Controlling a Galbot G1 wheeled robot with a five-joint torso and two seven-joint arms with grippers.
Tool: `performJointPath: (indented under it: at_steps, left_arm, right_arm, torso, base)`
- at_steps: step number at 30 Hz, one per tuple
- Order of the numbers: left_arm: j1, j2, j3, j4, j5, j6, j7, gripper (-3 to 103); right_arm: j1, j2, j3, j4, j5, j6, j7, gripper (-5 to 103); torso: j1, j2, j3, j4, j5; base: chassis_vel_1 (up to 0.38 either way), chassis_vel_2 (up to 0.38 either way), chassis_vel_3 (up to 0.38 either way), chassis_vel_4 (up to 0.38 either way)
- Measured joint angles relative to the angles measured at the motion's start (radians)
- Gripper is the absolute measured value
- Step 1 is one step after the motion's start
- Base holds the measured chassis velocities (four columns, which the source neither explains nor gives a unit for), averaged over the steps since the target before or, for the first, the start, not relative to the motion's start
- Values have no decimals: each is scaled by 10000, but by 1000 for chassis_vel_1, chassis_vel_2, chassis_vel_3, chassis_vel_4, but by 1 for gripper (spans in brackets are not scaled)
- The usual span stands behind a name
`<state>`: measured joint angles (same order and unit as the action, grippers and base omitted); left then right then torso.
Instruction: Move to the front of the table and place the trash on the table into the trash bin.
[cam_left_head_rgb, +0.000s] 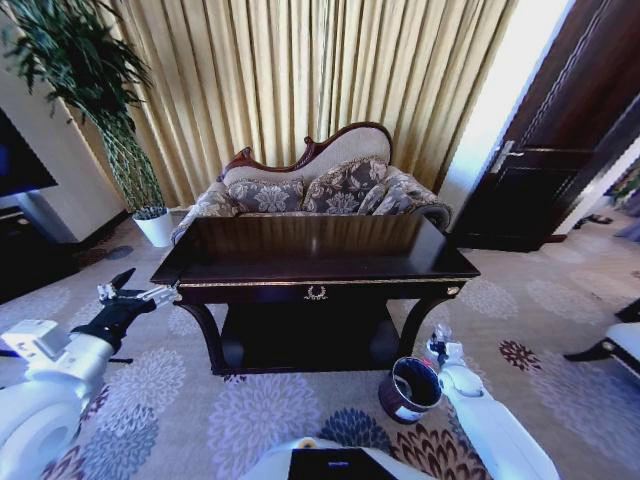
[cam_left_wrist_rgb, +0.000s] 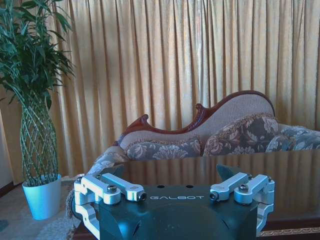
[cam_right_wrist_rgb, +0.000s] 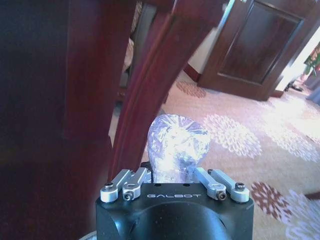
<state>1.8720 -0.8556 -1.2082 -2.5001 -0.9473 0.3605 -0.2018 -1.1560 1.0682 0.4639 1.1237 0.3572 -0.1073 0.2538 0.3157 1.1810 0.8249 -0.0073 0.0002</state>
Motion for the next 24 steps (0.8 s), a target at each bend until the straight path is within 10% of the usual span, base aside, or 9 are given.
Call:
performJointPath:
  at_steps: [24]
  left_arm:
    - [94, 103, 61, 0, -71, -253, 23, 100]
  right_arm:
    - [-802, 108, 334, 922, 49, -87, 40, 99]
  torso:
    - [-1, 1, -1, -1, -3]
  base:
    - [0, 0, 0, 0]
